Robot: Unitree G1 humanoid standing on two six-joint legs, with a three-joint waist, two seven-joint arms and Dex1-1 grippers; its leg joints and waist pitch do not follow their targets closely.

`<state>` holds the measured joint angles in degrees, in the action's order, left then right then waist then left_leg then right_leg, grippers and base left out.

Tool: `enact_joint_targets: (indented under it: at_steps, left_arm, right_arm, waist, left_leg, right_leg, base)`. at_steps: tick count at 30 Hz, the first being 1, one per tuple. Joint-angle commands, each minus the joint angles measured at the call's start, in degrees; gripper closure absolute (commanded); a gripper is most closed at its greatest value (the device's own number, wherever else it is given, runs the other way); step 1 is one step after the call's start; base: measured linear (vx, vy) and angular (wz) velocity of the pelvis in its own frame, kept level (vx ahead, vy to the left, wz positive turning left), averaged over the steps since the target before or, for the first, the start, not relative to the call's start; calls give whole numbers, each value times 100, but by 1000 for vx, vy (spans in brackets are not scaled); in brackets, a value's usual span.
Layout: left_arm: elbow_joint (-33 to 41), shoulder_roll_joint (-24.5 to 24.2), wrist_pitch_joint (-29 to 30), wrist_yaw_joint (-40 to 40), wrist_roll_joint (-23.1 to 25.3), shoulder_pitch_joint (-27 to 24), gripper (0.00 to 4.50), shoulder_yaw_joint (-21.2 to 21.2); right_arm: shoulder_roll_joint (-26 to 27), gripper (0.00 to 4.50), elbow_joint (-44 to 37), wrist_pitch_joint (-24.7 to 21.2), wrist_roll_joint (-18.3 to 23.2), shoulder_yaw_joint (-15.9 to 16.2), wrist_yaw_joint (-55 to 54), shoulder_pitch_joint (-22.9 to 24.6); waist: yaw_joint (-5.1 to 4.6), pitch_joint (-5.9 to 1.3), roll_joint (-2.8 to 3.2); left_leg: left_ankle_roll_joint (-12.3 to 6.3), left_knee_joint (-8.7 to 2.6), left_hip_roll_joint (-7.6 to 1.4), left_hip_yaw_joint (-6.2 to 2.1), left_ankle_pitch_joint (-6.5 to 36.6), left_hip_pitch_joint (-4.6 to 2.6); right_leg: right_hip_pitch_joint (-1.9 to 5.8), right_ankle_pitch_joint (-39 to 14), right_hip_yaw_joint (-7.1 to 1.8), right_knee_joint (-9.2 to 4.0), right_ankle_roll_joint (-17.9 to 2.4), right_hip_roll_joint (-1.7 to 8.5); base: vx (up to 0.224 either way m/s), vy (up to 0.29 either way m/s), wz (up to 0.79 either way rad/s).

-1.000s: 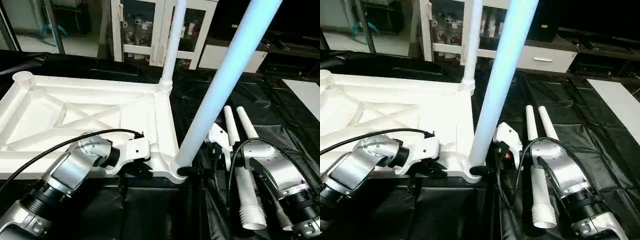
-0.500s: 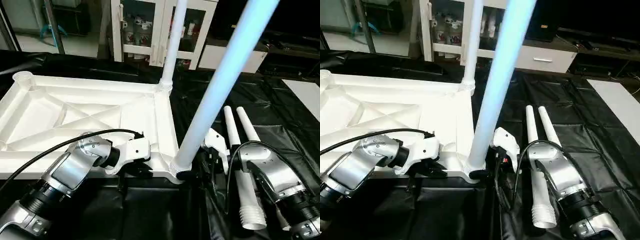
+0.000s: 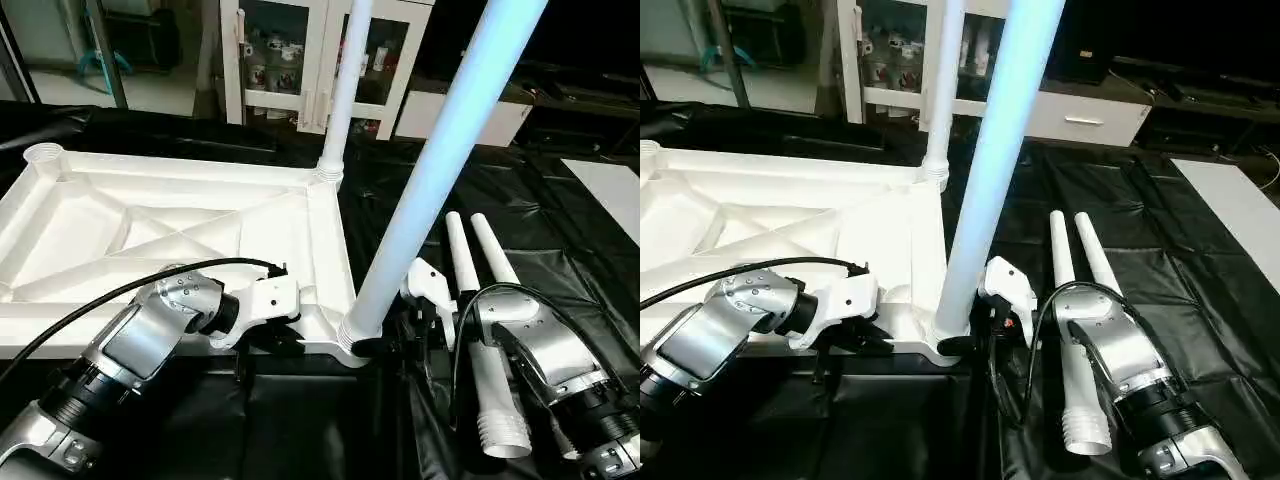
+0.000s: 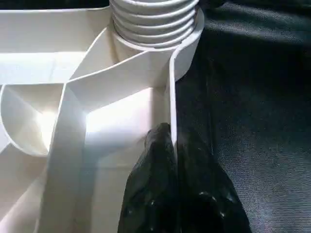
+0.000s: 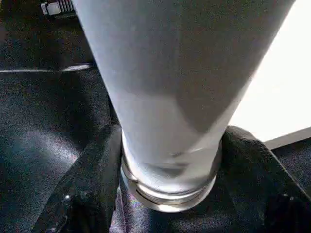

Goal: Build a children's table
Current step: Rotate leg to tighten

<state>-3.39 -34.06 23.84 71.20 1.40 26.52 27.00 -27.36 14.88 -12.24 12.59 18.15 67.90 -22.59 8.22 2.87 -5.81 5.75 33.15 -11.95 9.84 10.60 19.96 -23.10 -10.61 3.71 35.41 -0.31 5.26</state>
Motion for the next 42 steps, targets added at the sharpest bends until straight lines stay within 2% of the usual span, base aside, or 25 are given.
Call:
enact_joint_targets:
  at_steps: [1,11,14,15,16,18,20,21,22,23,25,26,27,28,29,30,31,32,33,34,35,36,37,39,42]
  left_arm:
    - [-18,-46,76,263,67,-128,450,351]
    - [-76,-18,183,138,93,-129,450,316]
    - [-248,138,254,-196,171,-103,450,226]
    - [-278,171,261,-258,182,-96,450,207]
    - [-427,351,347,-567,209,-56,450,94]
    - [-560,519,426,-834,224,-5,450,-7]
    - [-763,811,600,-1304,269,114,450,-171]
    - [-846,934,667,-1516,310,169,450,-235]
    - [-942,1068,760,-1729,354,242,450,-294]
    - [-1023,1172,811,-1893,402,310,450,-320]
    - [-1191,1361,883,-2170,473,430,450,-391]
    - [-1215,1387,892,-2205,481,446,450,-403]
    - [-1316,1484,904,-2339,516,511,450,-439]
    - [-1474,1611,900,-2557,575,609,450,-490]
    - [-1610,1712,891,-2737,621,690,450,-527]
    - [-1633,1727,889,-2765,628,703,450,-532]
    - [-1727,1776,844,-2878,667,757,450,-539]
    - [-1803,1814,807,-2965,699,799,450,-543]
    - [-1859,1837,770,-3022,722,829,450,-540]
    - [-1916,1868,739,-3088,745,855,450,-550]
    - [-1922,1873,734,-3097,750,856,450,-553]
    - [-1924,1876,735,-3104,753,857,450,-559]
    - [-1944,1881,730,-3116,753,865,450,-565]
    - [-1994,1887,688,-3161,770,877,450,-595]
    - [-1994,1862,630,-3127,777,828,450,-636]
  right_arm:
    - [-9,182,50,33,-86,-19,-17,31]
    - [258,184,396,-68,-169,-150,-523,-62]
    - [477,184,871,-119,-345,-219,-1061,-199]
    - [509,184,938,-120,-374,-224,-1142,-215]
    - [681,185,1251,-138,-494,-265,-1564,-292]
    - [869,186,1478,-209,-535,-331,-1933,-353]
    - [1227,186,1829,-306,-596,-466,-2660,-478]
    - [1369,186,1982,-324,-641,-499,-2955,-535]
    - [1526,186,2166,-290,-719,-527,-3335,-609]
    - [1693,186,2346,-292,-754,-572,-3694,-680]
    - [1962,186,2699,-203,-860,-633,-4305,-827]
    - [1996,186,2746,-187,-876,-640,-4386,-847]
    - [2163,186,2931,-143,-877,-711,-4707,-926]
    - [2416,186,3186,-61,-838,-871,-5252,-1048]
    - [2625,186,3408,6,-801,-1021,-5697,-1158]
    - [2657,186,3447,17,-797,-1046,-5764,-1177]
    - [2849,186,3609,114,-711,-1197,-6103,-1261]
    - [3003,186,3756,216,-665,-1290,-6329,-1339]
    - [3171,186,3891,315,-587,-1398,-6529,-1408]
    - [3385,186,4072,561,-538,-1499,-6808,-1505]
    - [3430,186,4106,630,-528,-1514,-6843,-1523]
    - [3465,186,4118,696,-505,-1546,-6891,-1534]
    - [3489,186,4149,777,-511,-1564,-6945,-1557]
    - [3560,186,4225,985,-487,-1631,-6933,-1623]
    - [3504,186,4248,1318,-500,-1674,-6724,-1699]
  waist:
    - [1,-348,80]
    - [-15,-328,99]
    - [-52,-283,84]
    - [-78,-252,86]
    - [-119,-228,82]
    - [-160,-245,84]
    - [-251,-236,133]
    - [-270,-242,153]
    - [-303,-239,214]
    - [-355,-257,208]
    - [-410,-222,310]
    - [-450,-186,357]
    - [-200,-173,426]
    - [62,-111,388]
    - [95,-199,213]
    - [32,-177,-85]
    - [-2,-248,-122]
    - [29,-298,-46]
    - [77,-337,124]
    - [26,-370,167]
    - [8,-372,230]
    - [-47,-334,227]
    - [-55,-334,237]
    - [-41,-317,225]
    - [-34,-330,240]
  left_leg:
    - [7,-385,-106,6,1010,-26]
    - [77,-405,-104,-3,1230,-19]
    - [192,-443,-103,-34,1804,-29]
    - [238,-457,-83,-56,2084,-45]
    - [288,-451,-76,-83,2313,-77]
    - [307,-423,-74,-128,2555,-134]
    - [328,-475,-81,-206,2787,-98]
    - [346,-478,-88,-230,2909,-117]
    - [352,-483,-107,-270,3239,-193]
    - [351,-499,-120,-290,3290,-168]
    - [369,-621,-189,-374,3897,-158]
    - [356,-842,-305,-409,4464,-12]
    - [336,-1215,-423,-284,5066,390]
    - [145,-1361,-348,121,5136,455]
    - [90,-1172,-294,119,4528,259]
    - [214,296,-27,-82,2325,-520]
    - [71,454,3,-141,1378,-301]
    - [136,50,-32,-321,384,359]
    - [411,-290,-111,-253,591,81]
    - [518,-306,-111,-248,735,11]
    - [566,-350,-96,-199,1187,-38]
    - [572,-394,-112,-198,1623,-23]
    - [559,-414,-107,-208,1739,8]
    - [506,-444,-107,-206,2130,-38]
    - [456,-485,-116,-208,2046,-36]
  right_leg:
    - [287,-652,-223,-314,-1131,255]
    - [274,-927,-221,-344,-1100,258]
    - [252,-1950,-219,-445,-851,285]
    - [228,-2593,-203,-520,-672,295]
    - [189,-3227,-175,-587,-478,317]
    - [156,-3816,-124,-684,-255,352]
    - [211,-3808,-7,-736,-218,329]
    - [213,-3798,27,-758,-221,335]
    - [222,-3688,119,-825,-257,338]
    - [269,-3496,142,-806,-288,344]
    - [364,-3243,308,-807,-268,283]
    - [532,-2673,370,-543,-352,202]
    - [827,-1613,289,384,-446,60]
    - [660,-1323,172,773,-371,-114]
    - [625,-2176,-137,734,-234,-13]
    - [-366,-5983,-461,-868,124,858]
    - [-209,-6290,-603,-869,175,923]
    - [468,-4845,-526,-443,0,860]
    - [205,-2823,-296,-307,-254,428]
    - [187,-2013,-211,-170,-403,302]
    - [184,-1428,-181,-190,-608,254]
    - [187,-1423,-187,-248,-725,270]
    - [234,-1554,-177,-259,-713,274]
    - [204,-2258,-182,-402,-533,319]
    - [221,-2404,-178,-472,-433,344]
  base:
    - [0,0,0]
    - [0,0,0]
    - [0,0,0]
    - [0,0,0]
    - [-64,-10,-6]
    - [-69,-4,-5]
    - [-70,19,-10]
    - [-74,27,-12]
    - [-67,37,-9]
    - [-65,41,-12]
    - [-78,44,-13]
    - [-125,20,-5]
    - [-125,20,-5]
    - [-95,-45,10]
    - [10,-146,5]
    - [10,-146,5]
    - [66,-112,-36]
    - [30,5,-27]
    - [30,5,-27]
    - [0,0,0]
    - [0,0,0]
    - [0,0,0]
    - [0,0,0]
    - [0,0,0]
    - [0,0,0]
